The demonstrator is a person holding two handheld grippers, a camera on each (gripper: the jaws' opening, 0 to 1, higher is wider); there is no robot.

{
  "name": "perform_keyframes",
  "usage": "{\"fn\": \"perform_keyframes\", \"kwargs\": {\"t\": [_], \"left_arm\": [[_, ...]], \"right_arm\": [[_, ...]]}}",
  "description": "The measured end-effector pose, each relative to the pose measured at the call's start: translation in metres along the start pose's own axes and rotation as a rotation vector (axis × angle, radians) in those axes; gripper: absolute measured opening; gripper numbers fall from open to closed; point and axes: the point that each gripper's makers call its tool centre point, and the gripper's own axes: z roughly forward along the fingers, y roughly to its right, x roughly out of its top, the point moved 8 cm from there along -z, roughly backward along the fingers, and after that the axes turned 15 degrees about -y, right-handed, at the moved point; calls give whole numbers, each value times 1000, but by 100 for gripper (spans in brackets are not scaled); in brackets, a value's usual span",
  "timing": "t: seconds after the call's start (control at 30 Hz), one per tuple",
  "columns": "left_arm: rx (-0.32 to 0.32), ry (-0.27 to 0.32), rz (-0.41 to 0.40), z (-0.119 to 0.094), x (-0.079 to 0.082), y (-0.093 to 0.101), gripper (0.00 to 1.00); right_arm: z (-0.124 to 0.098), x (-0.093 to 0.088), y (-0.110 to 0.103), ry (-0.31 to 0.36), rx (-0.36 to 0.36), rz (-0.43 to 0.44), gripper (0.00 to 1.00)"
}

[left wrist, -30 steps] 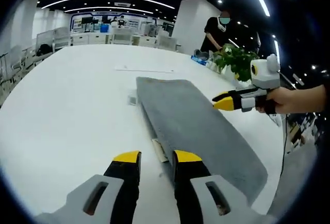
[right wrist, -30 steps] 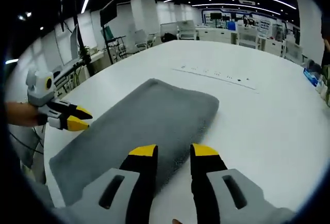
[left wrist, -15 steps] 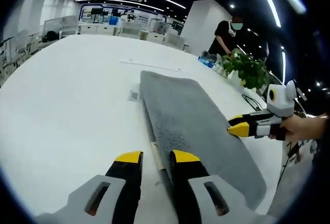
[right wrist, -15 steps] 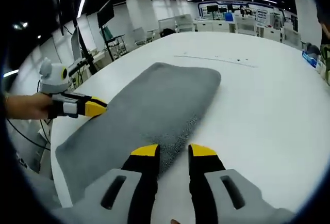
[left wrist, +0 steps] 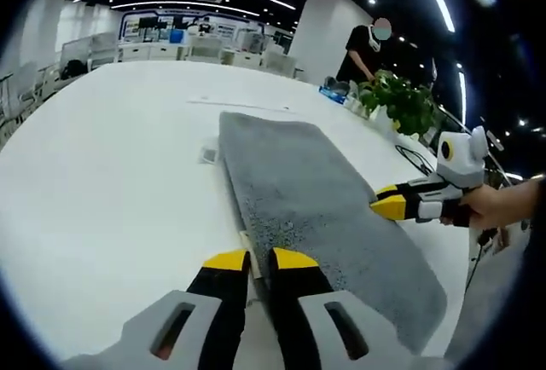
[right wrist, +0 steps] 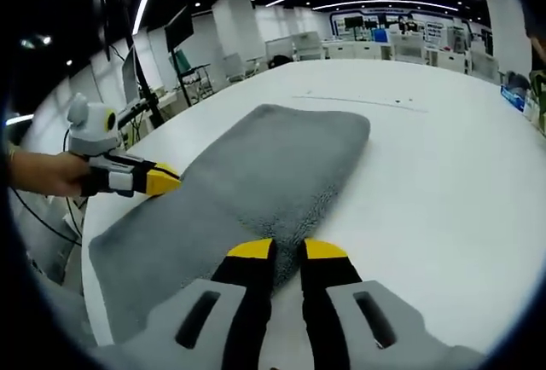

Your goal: Fold the towel on the table until its edges align and the towel forms a compact rectangular stack.

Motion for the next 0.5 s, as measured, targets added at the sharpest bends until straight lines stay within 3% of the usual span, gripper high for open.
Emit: {"fn": "perform_keyframes", "kwargs": {"t": [0.5], "left_arm": [[19, 18, 64, 6, 1, 10, 7]], "right_arm": [[-6, -7, 8, 17, -7, -24, 9]]}}
